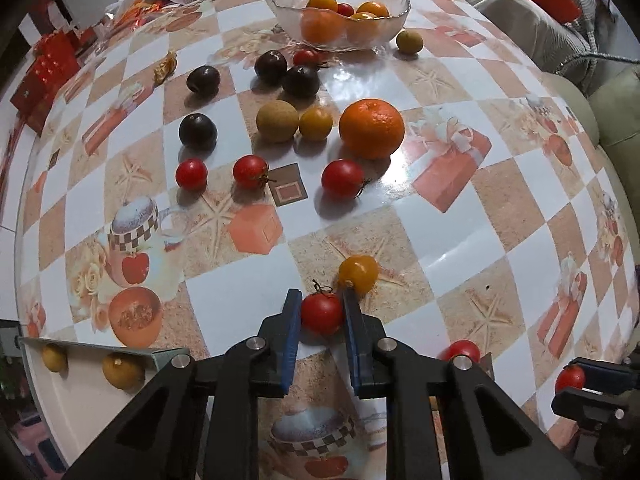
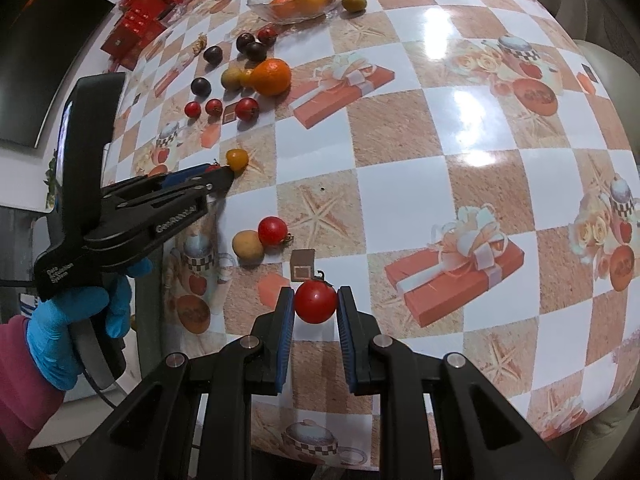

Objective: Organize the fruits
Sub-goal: 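Carry both held red tomatoes over the white tray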

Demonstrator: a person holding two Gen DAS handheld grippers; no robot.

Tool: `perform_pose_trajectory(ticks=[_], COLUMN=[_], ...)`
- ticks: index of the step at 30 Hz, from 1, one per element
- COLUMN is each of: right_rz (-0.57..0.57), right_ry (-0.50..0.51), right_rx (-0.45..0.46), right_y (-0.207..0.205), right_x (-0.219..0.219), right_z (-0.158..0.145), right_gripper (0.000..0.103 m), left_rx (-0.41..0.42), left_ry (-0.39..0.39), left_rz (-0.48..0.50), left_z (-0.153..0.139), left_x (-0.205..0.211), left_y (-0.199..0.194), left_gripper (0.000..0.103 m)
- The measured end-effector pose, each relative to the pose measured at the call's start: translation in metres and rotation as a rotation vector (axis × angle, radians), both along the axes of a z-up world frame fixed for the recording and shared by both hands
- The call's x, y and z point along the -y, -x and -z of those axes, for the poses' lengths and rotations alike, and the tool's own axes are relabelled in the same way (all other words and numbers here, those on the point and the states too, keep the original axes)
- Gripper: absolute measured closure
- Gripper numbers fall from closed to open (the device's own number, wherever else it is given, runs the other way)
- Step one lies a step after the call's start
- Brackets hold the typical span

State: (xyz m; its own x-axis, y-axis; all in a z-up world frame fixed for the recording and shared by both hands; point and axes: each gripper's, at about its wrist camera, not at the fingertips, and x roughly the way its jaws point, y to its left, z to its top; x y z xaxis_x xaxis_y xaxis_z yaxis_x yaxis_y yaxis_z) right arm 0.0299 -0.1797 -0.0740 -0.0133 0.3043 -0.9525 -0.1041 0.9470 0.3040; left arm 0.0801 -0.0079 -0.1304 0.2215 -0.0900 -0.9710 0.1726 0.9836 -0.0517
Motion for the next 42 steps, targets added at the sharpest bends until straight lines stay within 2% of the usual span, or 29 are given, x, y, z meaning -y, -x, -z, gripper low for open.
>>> perform_pose_trajectory(ticks=[11,20,32,42], right_rz=[0.013,-0.039,-0.184,-0.338], right_ry=[-0.013,-0.018,-0.038,-0.062], right_rx=[0.021,0.053,0.092,0.082], right_y=[-0.005,-0.009,-0.009,0.005], right_x=[0.002,-0.018,-0.089,-0.163], right_z=[-0.008,-0.023,-0.044,-0.043], right_gripper=[0.080,0.080,0.080,0.080], left_rx=[0.050,0.097,0.134,0.118], left_ry=[0.079,0.113,0.115,0.085], left_rz=[-0.021,-0.062,-0.220,-0.388], left_z=[-0.039,-0.070,-0.096,-0.090], left_x=[-0.018,-0.026,-0.093,-0.161], left_y=[0.012,0.031,0.085,0.137], left_gripper=[0.081,0.081,0.081,0.081])
